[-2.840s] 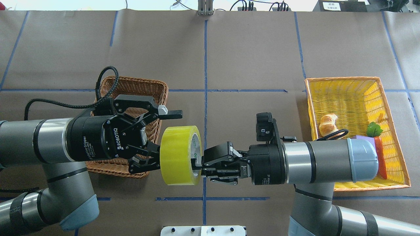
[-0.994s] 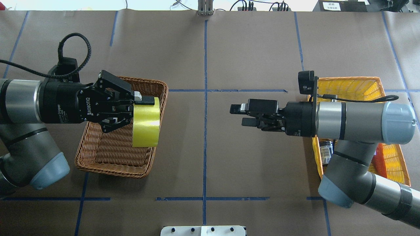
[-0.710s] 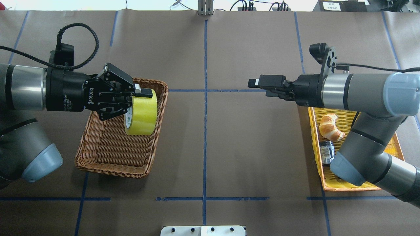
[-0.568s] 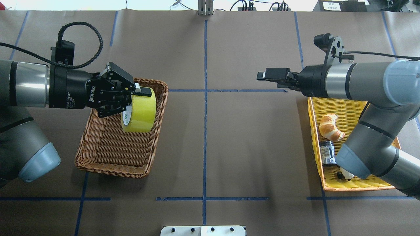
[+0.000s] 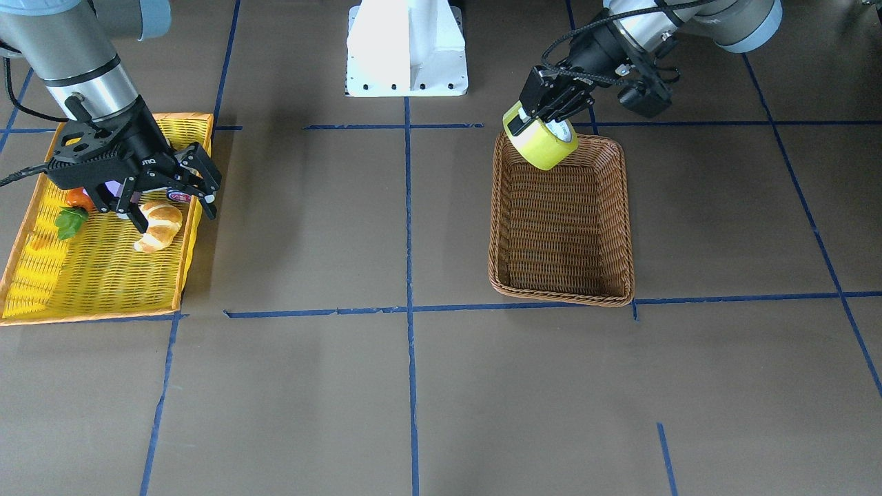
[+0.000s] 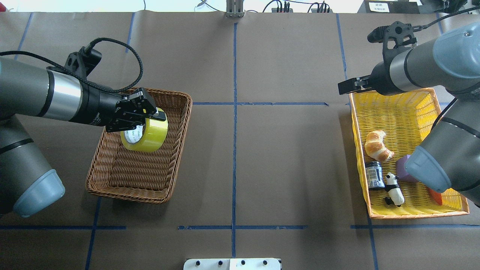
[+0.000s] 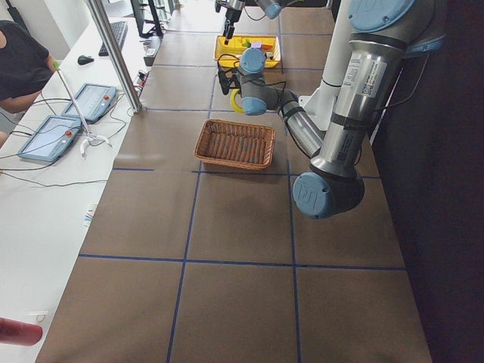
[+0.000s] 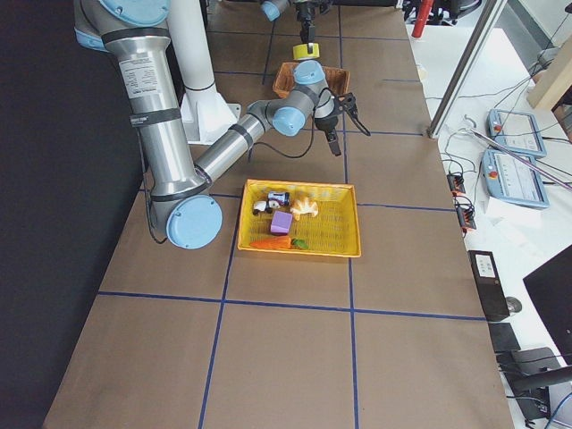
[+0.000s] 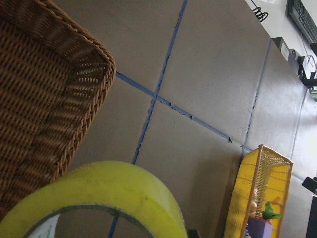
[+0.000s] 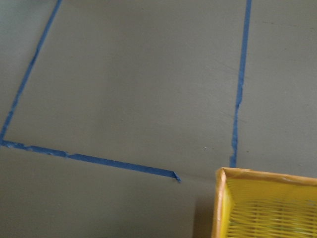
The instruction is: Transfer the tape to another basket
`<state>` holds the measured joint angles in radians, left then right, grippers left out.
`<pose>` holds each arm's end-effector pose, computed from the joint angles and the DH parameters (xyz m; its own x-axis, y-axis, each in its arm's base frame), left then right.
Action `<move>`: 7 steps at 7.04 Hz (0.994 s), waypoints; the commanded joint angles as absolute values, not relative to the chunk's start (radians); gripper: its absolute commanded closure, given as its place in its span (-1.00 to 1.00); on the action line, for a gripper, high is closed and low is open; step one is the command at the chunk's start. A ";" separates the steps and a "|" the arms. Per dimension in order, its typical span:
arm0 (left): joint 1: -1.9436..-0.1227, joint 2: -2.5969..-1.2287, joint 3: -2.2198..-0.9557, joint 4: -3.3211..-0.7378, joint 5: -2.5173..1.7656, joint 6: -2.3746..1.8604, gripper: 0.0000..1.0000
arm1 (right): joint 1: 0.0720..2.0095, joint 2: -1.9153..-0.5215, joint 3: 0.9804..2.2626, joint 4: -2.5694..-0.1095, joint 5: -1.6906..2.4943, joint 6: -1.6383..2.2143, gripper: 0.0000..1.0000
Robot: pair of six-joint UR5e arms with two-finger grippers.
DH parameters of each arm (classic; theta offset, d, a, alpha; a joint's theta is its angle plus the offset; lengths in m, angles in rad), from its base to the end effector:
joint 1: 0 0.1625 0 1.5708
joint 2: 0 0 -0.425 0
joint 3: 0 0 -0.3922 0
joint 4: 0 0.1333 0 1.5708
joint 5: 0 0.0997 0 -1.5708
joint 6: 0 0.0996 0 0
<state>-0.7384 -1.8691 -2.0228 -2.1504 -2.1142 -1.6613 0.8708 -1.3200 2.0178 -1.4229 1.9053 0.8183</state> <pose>0.3283 -0.4094 0.2248 0.1572 -0.2477 -0.9560 0.2199 0.9525 -0.2106 -0.2726 -0.4798 0.3100 0.6975 -0.1741 0.6952 -0.1198 0.9281 0.3526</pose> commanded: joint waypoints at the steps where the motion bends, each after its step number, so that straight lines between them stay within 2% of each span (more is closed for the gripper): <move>1: -0.674 -1.878 -2.016 -1.900 -2.048 -1.411 1.00 | 0.995 -1.348 2.010 -1.523 2.070 0.650 -1.00; 3: -0.539 -1.951 -1.920 -1.774 -1.865 -1.254 1.00 | 1.078 -1.394 1.994 -1.551 2.149 0.537 -1.00; 7: -0.557 -1.954 -1.818 -1.743 -1.809 -1.039 1.00 | 1.264 -1.413 1.898 -1.552 2.336 0.369 -1.00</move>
